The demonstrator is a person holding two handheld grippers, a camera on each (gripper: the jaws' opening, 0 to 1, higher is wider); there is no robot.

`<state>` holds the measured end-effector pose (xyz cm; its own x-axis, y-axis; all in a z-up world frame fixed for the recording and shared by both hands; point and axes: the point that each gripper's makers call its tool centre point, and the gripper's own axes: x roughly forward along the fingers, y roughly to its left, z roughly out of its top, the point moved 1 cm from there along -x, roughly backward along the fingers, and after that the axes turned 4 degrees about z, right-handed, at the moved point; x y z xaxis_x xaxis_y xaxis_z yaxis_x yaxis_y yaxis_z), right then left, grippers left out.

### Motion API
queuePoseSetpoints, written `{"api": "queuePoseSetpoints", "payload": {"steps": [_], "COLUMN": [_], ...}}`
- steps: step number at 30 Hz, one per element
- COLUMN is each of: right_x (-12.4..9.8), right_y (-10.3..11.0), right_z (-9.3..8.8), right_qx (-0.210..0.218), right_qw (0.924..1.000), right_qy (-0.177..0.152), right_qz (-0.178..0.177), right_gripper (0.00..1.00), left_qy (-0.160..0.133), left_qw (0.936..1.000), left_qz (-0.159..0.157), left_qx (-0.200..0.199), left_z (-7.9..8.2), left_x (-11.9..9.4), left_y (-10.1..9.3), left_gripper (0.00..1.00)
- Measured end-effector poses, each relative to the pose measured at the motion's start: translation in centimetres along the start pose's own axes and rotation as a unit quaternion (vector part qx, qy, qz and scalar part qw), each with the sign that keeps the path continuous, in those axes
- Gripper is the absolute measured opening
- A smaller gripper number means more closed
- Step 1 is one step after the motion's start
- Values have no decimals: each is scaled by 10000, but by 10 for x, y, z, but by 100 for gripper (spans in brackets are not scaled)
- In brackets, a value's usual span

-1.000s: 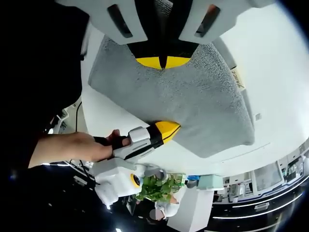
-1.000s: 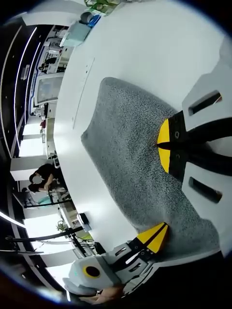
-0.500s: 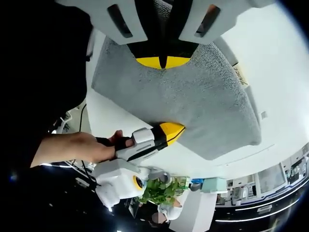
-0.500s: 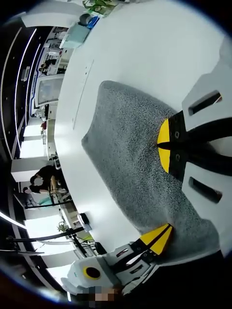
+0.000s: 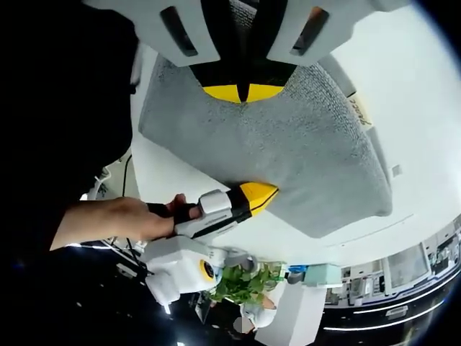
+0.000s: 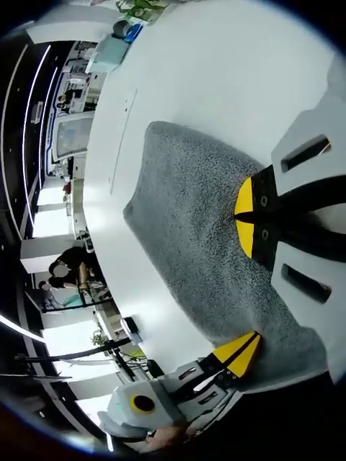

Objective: Fold the towel on the table until its edges align and the towel forms a compact rectangular stack.

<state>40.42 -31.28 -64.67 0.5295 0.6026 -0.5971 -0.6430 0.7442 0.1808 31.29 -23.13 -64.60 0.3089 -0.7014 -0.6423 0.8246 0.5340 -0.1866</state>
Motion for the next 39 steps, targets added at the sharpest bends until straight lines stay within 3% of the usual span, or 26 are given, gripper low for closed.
{"api": "queuePoseSetpoints", "payload": {"steps": [5, 10, 14, 15, 18, 28, 35, 39], "right_x": [0, 0, -3, -4, -8, -27, -53, -68], "right_y": [0, 3, 3, 3, 4, 13, 15, 19], "right_z": [0, 1, 0, 1, 2, -10, -24, -39], "right_qx": [155, -544, -503, -474, -85, -369, -704, -1328], "right_qw": [9998, 9984, 9985, 9986, 9993, 9988, 9972, 9906], "right_qy": [-26, -67, -168, -186, -309, -222, -96, 174], "right_qz": [131, 107, 150, 171, 173, 236, 219, 280], "right_gripper": [0, 0, 0, 0, 0, 0, 1, 4], "left_qy": [-67, -155, -273, -287, -270, -390, -335, -428], "left_qw": [9999, 9998, 9995, 9995, 9978, 9972, 9994, 9965], "left_qz": [-53, -35, -47, -47, -39, -132, 124, 601], "left_qx": [-115, 142, 122, 90, -599, -624, -34, 399], "left_z": [0, -1, 0, 0, 2, 3, -1, -4], "left_x": [0, 0, 0, 0, 0, -4, -19, -39], "left_y": [1, -1, 0, 0, 2, -1, 5, 24], "left_gripper": [1, 1, 1, 1, 2, 6, 8, 13]}}
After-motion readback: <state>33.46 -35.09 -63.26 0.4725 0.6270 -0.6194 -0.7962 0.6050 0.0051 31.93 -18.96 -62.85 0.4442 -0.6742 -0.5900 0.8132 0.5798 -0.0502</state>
